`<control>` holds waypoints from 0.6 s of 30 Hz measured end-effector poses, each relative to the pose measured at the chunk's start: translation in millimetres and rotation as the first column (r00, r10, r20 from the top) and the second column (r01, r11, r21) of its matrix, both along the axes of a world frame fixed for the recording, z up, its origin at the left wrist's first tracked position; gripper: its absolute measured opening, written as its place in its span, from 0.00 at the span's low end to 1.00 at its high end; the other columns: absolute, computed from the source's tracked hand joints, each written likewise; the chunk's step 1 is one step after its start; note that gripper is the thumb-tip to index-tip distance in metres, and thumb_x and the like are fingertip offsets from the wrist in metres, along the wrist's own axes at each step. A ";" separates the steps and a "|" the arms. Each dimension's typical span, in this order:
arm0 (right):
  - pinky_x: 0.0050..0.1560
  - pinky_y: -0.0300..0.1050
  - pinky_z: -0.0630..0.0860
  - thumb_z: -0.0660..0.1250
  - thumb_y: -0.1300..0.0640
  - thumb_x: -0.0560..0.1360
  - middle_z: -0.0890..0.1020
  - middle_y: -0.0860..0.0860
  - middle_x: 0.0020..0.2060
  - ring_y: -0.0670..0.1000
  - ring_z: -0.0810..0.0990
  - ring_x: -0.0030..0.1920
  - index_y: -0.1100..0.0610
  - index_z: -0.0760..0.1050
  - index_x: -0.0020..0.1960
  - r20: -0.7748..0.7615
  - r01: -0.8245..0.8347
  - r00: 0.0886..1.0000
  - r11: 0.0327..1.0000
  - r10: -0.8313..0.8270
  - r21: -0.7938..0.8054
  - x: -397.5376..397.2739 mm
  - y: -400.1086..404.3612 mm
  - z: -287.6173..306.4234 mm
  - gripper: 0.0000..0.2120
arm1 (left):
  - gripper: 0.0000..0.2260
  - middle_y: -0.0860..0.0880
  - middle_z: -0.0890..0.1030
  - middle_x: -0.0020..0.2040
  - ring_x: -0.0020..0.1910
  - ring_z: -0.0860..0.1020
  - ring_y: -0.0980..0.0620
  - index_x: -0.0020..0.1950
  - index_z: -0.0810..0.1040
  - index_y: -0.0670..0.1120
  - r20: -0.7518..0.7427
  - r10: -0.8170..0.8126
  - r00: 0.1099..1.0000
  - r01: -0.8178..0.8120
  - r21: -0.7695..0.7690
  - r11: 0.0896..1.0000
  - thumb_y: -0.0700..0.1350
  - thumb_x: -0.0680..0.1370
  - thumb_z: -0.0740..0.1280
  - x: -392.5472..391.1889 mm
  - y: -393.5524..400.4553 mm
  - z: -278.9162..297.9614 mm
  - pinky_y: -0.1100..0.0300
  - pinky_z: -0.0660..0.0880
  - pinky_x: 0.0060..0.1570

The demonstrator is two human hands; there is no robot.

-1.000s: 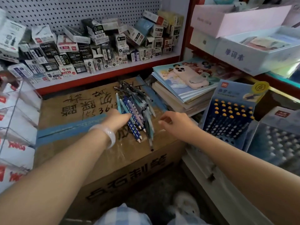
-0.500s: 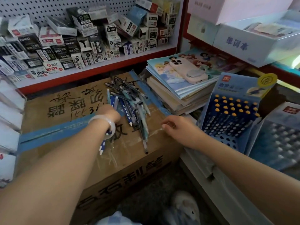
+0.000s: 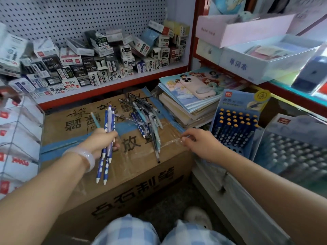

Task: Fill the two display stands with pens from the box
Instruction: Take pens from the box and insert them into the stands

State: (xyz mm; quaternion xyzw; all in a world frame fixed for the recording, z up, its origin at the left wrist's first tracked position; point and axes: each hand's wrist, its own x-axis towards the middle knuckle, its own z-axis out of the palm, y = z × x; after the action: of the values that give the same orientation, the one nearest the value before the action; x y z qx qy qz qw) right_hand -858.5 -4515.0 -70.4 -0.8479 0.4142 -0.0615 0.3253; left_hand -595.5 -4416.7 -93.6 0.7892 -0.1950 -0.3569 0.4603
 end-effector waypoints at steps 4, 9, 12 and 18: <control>0.53 0.52 0.78 0.56 0.52 0.81 0.82 0.52 0.49 0.52 0.82 0.47 0.55 0.73 0.61 0.057 -0.028 0.998 0.999 0.029 -0.018 1.3 17.0 22.6 0.13 | 0.10 0.46 0.71 0.30 0.23 0.71 0.54 0.37 0.70 0.41 0.059 -0.179 0.982 0.183 -0.090 0.979 0.38 0.79 0.60 -22.7 12.6 37.0 0.63 0.69 0.24; 0.53 0.54 0.79 0.57 0.52 0.81 0.82 0.53 0.49 0.53 0.82 0.48 0.56 0.74 0.62 0.185 -0.025 0.982 1.000 0.027 -0.012 -3.1 40.0 54.5 0.14 | 0.06 0.48 0.73 0.33 0.23 0.69 0.57 0.44 0.73 0.41 -0.062 -0.403 0.913 0.360 -0.341 0.868 0.38 0.80 0.58 -81.0 24.7 81.3 0.66 0.68 0.22; 0.55 0.51 0.79 0.58 0.51 0.81 0.82 0.50 0.48 0.50 0.82 0.47 0.55 0.75 0.59 0.354 0.029 0.933 0.994 -0.066 0.108 -10.0 49.1 73.1 0.13 | 0.06 0.48 0.73 0.32 0.23 0.69 0.57 0.46 0.74 0.39 -0.054 -0.505 0.862 0.454 -0.364 0.813 0.38 0.79 0.59 -111.5 30.8 92.8 0.67 0.68 0.23; 0.41 0.40 0.78 0.61 0.56 0.80 0.78 0.52 0.36 0.46 0.78 0.33 0.57 0.76 0.45 0.625 0.077 0.614 0.825 -0.482 0.560 -40.3 57.8 99.8 0.07 | 0.08 0.49 0.73 0.27 0.22 0.69 0.57 0.37 0.74 0.40 0.020 -0.599 0.801 0.578 -0.285 0.764 0.37 0.77 0.64 -161.8 43.0 100.0 0.67 0.66 0.22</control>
State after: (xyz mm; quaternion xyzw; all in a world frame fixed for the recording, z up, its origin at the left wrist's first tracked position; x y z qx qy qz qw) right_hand -898.8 -4457.2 29.5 -0.5594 0.3770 -0.3492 0.6503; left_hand -757.3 -4373.7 6.4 0.6022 -0.4638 -0.4804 0.4375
